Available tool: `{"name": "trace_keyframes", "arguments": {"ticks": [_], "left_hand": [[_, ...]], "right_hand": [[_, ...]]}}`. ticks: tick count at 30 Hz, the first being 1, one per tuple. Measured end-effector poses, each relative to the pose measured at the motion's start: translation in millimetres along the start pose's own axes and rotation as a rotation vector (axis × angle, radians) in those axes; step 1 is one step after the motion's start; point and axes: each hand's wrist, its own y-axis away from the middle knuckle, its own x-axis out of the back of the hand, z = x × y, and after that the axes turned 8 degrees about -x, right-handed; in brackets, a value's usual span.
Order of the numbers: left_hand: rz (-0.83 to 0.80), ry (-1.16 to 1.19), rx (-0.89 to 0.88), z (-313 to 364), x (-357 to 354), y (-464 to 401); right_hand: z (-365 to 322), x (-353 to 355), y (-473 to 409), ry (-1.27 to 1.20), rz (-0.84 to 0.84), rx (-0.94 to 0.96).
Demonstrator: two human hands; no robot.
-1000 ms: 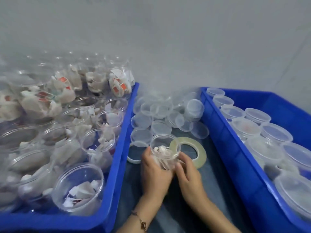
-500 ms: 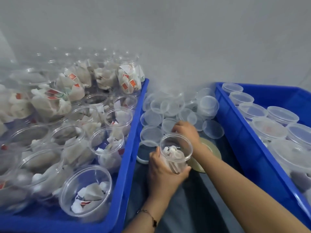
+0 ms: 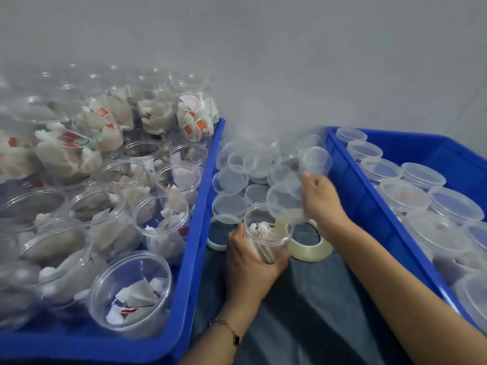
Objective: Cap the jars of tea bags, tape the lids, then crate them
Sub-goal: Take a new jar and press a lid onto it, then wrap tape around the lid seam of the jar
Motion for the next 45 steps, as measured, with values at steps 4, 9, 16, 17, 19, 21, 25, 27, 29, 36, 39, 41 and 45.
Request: {"name": "trace_keyframes", "arguments": {"ticks": [4,9,16,17,19,21,25,27,29,36,39,41,45], "left_hand": [[-0.017,0.002,0.009,1,3,-2],[-0.076,-0.014,0.023,-1,2,-1],[-0.087,-0.050,-0.035,-1,1,-3],[-0.104,-0.051,-0.035,-1,0,-3],[-0.168,-0.069,-0.010,2,1,-3],[-0.188,-0.128,-0.055,2,3,-1],[-0.160,-0.089,-0.054,-2,6,0],[-0.122,-0.101,-0.076,-2,4,1],[-0.139,-0.139,-0.068,-5,1,1],[-0.203,-0.237,-0.005,3,-1,-4],[-0.224,-0.211,0.036,3,0,-8],[-0.229,-0.202,0.020,2,-1,-7],[-0.128,-0.059,0.122,7,1,-3]], "right_hand": [[8,-10,12,0.208,-0.168,0.041],[-1,-14,33,0.407,-0.352,0.499],[-1,-18,45,1.032,-0.358,0.798],[1,-21,48,1.068,-0.302,0.809],[4,-30,56,1.136,-0.183,0.744],[7,-40,64,1.199,-0.042,0.635],[8,-54,70,1.269,0.070,0.483],[8,-53,70,1.274,0.054,0.494],[8,-47,67,1.243,0.020,0.525],[9,-29,54,1.144,-0.080,0.675],[6,-23,51,1.143,-0.141,0.739],[3,-18,48,1.129,-0.213,0.757],[-7,-11,43,1.047,-0.475,0.672]]}}
